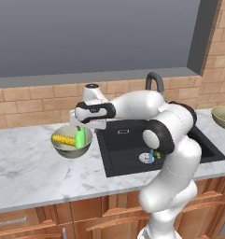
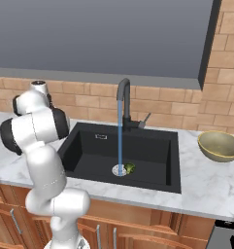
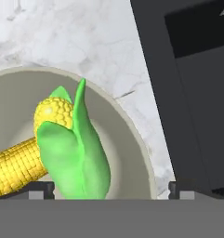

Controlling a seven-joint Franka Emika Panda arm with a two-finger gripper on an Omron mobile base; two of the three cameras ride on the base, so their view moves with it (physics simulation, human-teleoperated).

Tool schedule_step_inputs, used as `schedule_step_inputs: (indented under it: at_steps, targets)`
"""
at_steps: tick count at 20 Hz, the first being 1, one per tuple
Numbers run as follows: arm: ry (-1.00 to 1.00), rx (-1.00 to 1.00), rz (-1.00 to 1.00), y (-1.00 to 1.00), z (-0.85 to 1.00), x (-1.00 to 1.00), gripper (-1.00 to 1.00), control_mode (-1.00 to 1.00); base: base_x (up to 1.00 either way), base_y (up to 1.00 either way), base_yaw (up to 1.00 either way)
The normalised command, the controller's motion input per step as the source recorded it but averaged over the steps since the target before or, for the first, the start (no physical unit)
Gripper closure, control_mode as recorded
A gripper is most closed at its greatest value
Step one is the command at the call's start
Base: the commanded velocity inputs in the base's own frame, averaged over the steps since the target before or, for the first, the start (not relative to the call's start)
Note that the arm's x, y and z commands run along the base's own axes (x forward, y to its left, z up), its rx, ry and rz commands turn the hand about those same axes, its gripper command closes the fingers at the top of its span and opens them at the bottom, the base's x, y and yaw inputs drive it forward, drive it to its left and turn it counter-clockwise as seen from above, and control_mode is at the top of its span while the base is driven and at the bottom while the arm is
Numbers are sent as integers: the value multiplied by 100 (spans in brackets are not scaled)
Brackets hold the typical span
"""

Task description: Pick the corns from the sink and place them in one bowl. Place the broccoli in the other bowl. Then turn off the sink faucet.

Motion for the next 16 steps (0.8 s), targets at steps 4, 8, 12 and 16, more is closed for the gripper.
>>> schedule_step_inputs:
  at_steps: [4, 8, 12, 16]
  targets:
    - [-24, 5, -14, -38, 46, -74, -100, -100, 0, 0, 0]
    - [-20, 0, -12, -17, 64, -72, -100, -100, 0, 0, 0]
    - [-8, -1, -9, -14, 53, -56, -100, -100, 0, 0, 0]
    - [1, -11, -6, -24, 51, -28, -100, -100, 0, 0, 0]
